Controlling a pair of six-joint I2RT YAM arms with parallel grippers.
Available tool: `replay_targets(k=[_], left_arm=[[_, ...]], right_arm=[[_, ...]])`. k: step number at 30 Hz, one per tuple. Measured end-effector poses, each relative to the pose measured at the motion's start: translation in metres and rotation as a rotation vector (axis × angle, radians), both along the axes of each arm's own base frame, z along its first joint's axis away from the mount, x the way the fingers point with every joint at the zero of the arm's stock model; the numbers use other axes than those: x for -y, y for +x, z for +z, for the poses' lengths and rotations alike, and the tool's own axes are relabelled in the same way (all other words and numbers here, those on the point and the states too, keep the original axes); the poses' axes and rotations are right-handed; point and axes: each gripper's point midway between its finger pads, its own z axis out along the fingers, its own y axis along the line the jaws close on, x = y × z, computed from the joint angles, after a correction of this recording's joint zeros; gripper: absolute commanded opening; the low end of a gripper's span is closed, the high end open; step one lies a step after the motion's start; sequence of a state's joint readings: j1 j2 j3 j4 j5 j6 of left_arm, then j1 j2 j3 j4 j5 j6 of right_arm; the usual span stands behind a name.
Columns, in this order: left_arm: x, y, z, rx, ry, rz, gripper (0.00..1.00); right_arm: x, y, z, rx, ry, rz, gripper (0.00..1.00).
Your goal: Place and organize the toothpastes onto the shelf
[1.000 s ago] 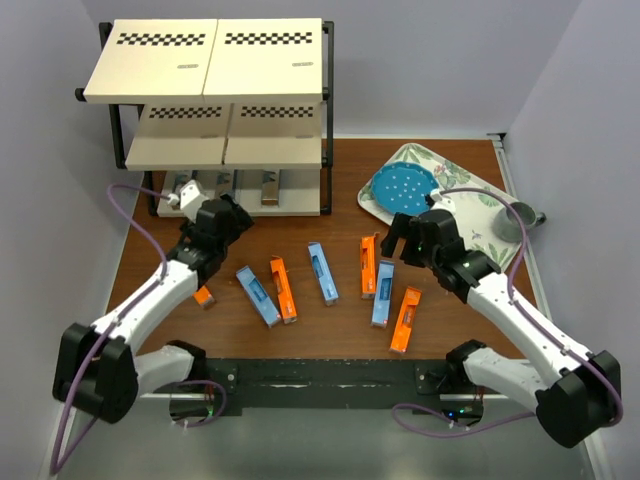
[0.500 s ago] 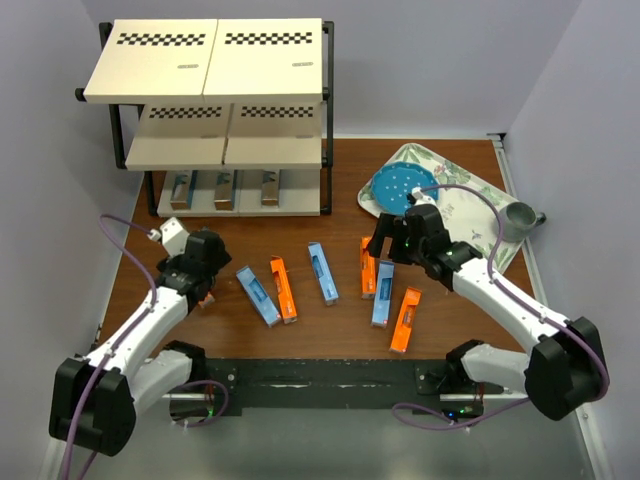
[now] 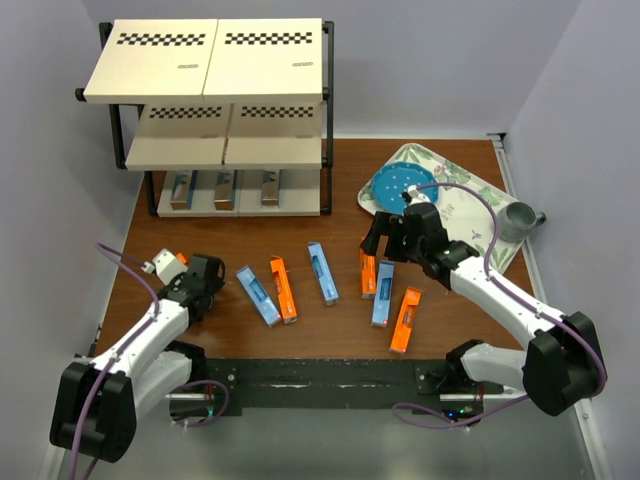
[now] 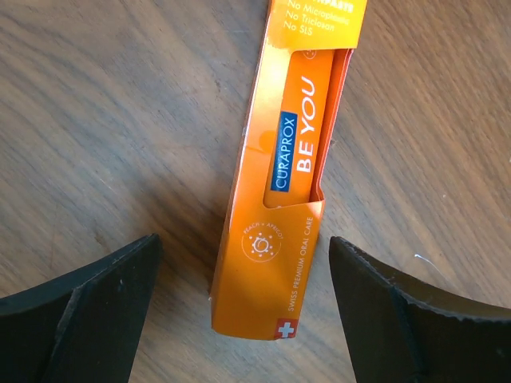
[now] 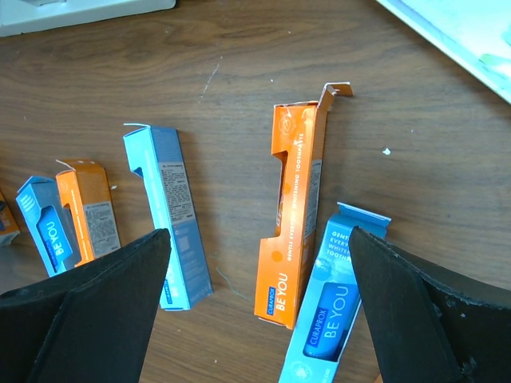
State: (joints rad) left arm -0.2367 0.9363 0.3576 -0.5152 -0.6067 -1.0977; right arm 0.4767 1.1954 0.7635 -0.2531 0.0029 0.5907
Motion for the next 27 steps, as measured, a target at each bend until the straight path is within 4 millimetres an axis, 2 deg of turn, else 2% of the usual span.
replay_targets(k=[2, 9, 18, 22, 27], left_arm=[[0.0, 0.0, 0.0, 0.003, -0.001, 0.001, 0.84], [0.002, 0.007, -0.001, 0.027, -0.003, -0.011, 0.56], [0.007, 0.009, 0.0, 0.017, -0.023, -0.036, 0.37], [0.008, 0.011, 0.016, 0.022, -0.019, -0.058, 0.34], [0.01, 0.024, 0.053, 0.08, -0.006, -0.09, 0.33]], right_arm=[[0.0, 0.0, -0.001, -0.001, 0.0, 0.0, 0.98], [-0.001, -0.002, -0.004, -0.006, 0.007, 0.007, 0.98], [-0.005, -0.003, -0.003, -0.002, 0.016, 0.021, 0.98], [-0.008, -0.003, -0.002, 0.004, 0.019, 0.029, 0.98], [-0.008, -0.004, -0.002, 0.004, 0.019, 0.03, 0.98]])
